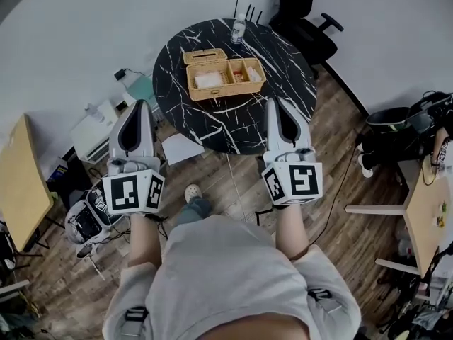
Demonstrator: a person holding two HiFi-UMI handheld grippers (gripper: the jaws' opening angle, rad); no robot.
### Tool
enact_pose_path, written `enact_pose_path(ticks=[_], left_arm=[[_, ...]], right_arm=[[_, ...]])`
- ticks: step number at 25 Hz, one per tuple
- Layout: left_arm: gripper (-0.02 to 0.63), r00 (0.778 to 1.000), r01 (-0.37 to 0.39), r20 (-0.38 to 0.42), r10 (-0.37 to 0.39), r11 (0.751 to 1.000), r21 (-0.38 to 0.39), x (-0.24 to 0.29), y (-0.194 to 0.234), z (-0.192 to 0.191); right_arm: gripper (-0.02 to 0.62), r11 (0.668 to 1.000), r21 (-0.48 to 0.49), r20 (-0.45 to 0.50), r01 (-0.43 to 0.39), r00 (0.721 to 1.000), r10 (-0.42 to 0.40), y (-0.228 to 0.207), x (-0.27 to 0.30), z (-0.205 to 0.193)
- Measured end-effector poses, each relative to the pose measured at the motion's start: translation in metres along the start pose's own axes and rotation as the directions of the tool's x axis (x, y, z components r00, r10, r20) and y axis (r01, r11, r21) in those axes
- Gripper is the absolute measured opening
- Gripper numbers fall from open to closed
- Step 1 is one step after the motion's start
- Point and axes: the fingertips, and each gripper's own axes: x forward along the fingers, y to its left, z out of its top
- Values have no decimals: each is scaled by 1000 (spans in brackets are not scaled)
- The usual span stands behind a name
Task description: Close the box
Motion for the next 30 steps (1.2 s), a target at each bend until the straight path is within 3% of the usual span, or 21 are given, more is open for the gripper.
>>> enact_pose_path(ticks=[17,30], left_arm=[[60,994,103,-21,-103,995,-14,114,81,-30],[60,985,132,-105,-141,987,-87,156,86,-82]], right_arm=[[5,996,-7,-11,92,996,-92,12,122,-24],[5,992,-13,-115,124,986,-124,1,151,-64]])
